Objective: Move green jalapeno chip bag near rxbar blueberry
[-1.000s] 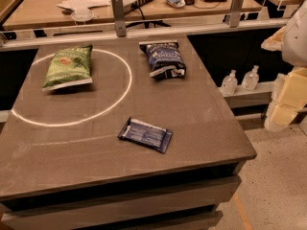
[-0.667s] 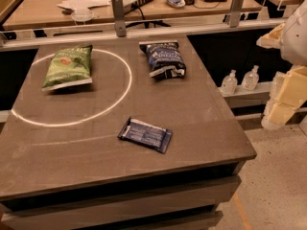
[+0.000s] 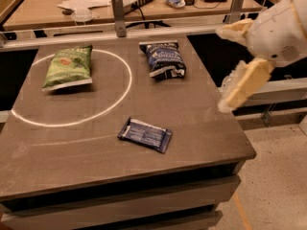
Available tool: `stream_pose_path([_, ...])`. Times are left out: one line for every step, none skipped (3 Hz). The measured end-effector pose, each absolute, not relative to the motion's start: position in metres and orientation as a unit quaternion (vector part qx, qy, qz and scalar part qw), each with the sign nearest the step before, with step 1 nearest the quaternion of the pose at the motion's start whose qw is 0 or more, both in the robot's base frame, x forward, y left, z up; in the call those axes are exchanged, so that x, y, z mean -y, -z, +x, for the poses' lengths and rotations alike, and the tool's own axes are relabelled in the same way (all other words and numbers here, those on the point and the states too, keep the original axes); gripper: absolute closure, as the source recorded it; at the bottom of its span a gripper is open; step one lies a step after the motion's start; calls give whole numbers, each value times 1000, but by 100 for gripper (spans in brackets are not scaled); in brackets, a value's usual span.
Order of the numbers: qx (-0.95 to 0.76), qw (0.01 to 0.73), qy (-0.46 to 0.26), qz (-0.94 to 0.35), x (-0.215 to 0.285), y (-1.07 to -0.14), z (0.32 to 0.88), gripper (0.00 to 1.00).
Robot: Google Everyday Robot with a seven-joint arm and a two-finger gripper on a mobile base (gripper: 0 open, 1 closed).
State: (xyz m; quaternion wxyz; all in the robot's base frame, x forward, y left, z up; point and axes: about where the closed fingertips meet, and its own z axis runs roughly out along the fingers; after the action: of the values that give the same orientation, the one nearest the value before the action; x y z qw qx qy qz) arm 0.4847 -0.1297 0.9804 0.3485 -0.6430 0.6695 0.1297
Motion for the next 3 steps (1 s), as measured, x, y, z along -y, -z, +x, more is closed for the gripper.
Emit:
stream_pose_path([-643,394,-192,-628,82,-983,498,0])
stream_pose_path([-643,394,-192,-628,82,-983,498,0])
stream_pose_path([-655,403,-193,-610,70,-978,506,0])
